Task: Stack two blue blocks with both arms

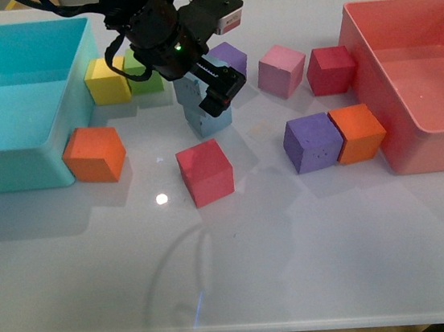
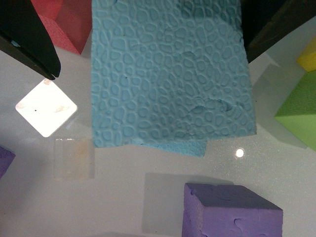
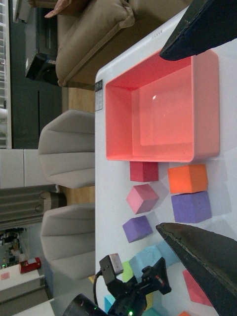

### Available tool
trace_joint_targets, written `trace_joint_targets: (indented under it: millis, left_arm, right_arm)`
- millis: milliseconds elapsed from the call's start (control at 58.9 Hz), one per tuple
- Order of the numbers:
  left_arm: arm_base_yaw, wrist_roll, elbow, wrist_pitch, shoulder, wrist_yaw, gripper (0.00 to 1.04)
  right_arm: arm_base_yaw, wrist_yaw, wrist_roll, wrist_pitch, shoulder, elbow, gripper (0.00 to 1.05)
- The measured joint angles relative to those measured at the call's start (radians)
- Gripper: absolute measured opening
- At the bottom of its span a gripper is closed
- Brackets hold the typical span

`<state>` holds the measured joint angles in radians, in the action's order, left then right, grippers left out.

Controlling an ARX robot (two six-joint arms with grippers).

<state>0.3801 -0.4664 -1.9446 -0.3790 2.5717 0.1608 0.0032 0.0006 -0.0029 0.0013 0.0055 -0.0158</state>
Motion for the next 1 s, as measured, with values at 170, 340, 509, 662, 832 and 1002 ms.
trace_joint_targets:
  millis: [170, 340, 509, 662, 832, 1002]
  left_arm:
    - [-0.007, -0.005, 0.036, 0.0, -0.013, 0.001, 0.96]
    - [-0.017, -0.007, 0.108, 0.02, -0.063, 0.004, 0.96]
    - [-0.035, -0.005, 0.203, 0.058, -0.155, 0.008, 0.96]
    - [-0.067, 0.019, 0.348, 0.124, -0.27, 0.023, 0.96]
    - [-0.116, 0.073, 0.565, 0.251, -0.424, 0.061, 0.96]
    - [-0.181, 0.188, 0.825, 0.408, -0.614, 0.075, 0.96]
  right_arm:
    - [0.0, 0.0, 0.0, 0.0, 0.0, 0.0, 0.96]
    - [0.0, 0.0, 0.0, 0.0, 0.0, 0.0, 0.96]
    - [0.0, 0.0, 0.0, 0.0, 0.0, 0.0, 0.96]
    - [0.0, 0.0, 0.0, 0.0, 0.0, 0.0, 0.96]
    - [0.0, 0.0, 0.0, 0.0, 0.0, 0.0, 0.96]
    - [0.0, 0.0, 0.0, 0.0, 0.0, 0.0, 0.96]
